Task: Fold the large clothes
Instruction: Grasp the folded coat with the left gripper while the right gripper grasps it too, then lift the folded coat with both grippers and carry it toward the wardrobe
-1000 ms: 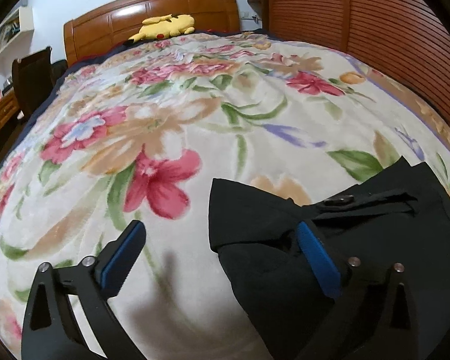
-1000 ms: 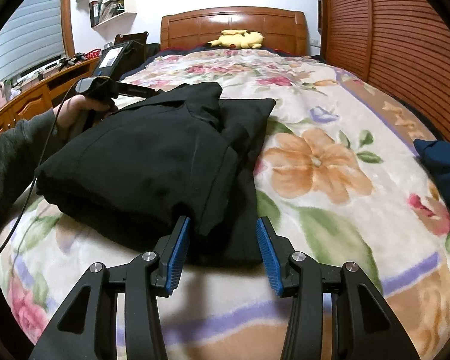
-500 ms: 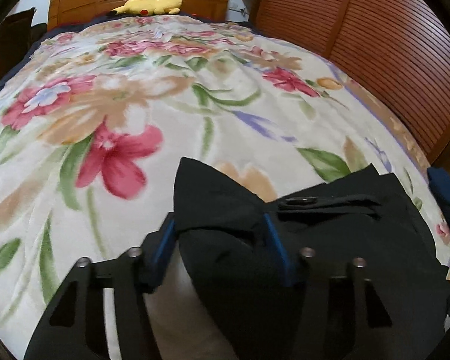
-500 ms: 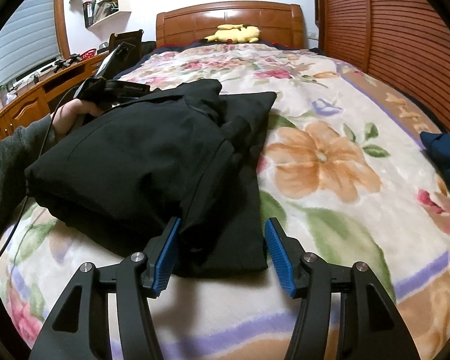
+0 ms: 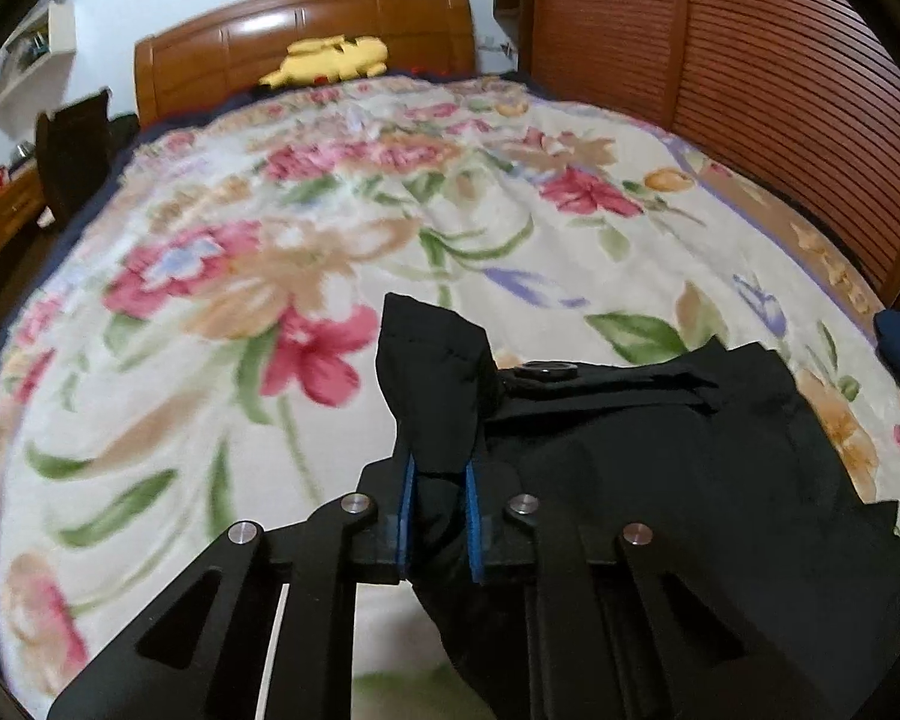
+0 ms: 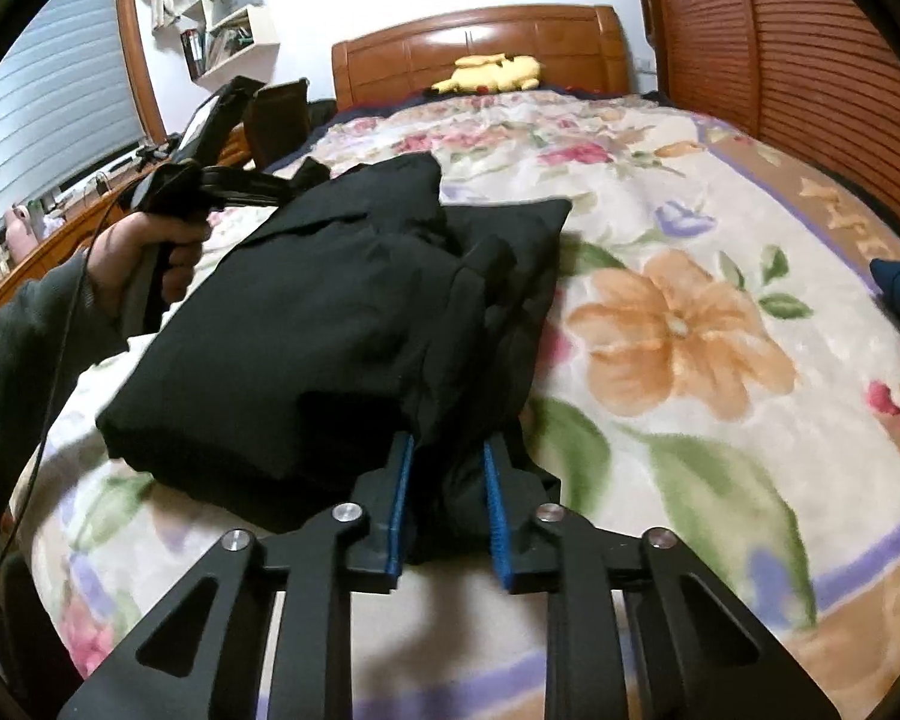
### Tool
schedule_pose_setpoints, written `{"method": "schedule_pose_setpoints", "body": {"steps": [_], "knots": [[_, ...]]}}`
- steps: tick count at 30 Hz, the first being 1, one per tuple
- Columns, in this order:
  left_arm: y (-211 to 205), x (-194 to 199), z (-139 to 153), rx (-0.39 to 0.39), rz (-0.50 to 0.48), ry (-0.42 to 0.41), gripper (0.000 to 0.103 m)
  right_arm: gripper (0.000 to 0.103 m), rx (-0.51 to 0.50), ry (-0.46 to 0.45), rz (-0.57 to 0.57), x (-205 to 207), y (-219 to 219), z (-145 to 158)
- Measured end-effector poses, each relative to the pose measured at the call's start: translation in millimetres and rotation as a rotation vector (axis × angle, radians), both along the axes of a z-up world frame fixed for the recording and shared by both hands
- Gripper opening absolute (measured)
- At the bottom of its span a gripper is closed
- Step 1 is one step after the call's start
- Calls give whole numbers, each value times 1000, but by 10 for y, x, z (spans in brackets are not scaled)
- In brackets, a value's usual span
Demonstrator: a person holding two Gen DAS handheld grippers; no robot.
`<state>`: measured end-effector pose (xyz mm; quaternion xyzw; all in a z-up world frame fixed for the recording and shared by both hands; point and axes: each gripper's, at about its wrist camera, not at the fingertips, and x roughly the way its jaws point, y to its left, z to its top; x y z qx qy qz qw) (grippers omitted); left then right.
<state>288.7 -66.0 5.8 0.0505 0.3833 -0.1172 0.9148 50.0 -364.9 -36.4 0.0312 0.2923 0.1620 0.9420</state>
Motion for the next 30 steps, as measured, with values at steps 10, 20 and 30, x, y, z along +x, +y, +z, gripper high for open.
{"method": "schedule_pose_setpoints", "body": {"steps": [10,20,30], "knots": [[151,-333,140,80,31,-22,14,38,-61,27,-3,-89,-62,-26],[249,-374,-60,80,82,6,14,44,-43,87,-28,-55,-191,-72],[213,-450,-60,110,88,2,14,43,-42,133,12,239,-3,-140]]}}
